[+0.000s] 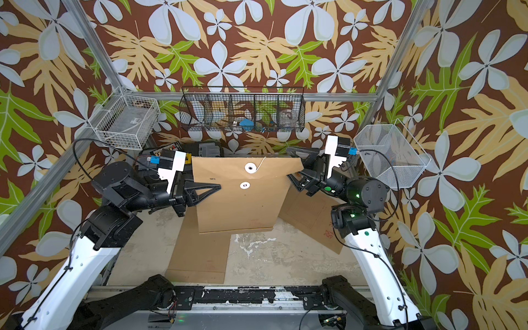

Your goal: Open the file bag

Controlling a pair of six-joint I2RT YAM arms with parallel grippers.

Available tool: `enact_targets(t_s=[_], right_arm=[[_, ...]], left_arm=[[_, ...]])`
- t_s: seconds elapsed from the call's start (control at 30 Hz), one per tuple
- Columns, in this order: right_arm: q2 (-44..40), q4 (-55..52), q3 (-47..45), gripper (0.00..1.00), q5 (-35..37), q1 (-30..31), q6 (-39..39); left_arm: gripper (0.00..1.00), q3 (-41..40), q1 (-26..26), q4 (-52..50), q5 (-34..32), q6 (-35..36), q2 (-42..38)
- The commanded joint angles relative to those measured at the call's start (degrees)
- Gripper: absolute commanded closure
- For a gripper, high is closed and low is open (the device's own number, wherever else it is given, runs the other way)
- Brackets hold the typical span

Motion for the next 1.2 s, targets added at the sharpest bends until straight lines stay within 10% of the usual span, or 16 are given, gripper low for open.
enact_targets(t_s=[0.0, 1.07, 1.17], right_arm=[[0.91, 0.23, 2.38, 0.44, -5.3, 0.13, -2.06], [3.5, -12.4, 10.12, 1.0, -13.43, 2.36, -9.58], [2.06, -22.16, 10.45, 1.0, -8.23, 2.31, -16.42]], left_arm=[[1.0, -0.13, 0.15, 1.16, 0.95, 0.06, -0.22], [0.99, -1.32, 0.15, -0.94, -3.45, 1.23, -1.76], [0.66, -3.44, 0.15, -1.52, -12.46, 0.97, -2.89]])
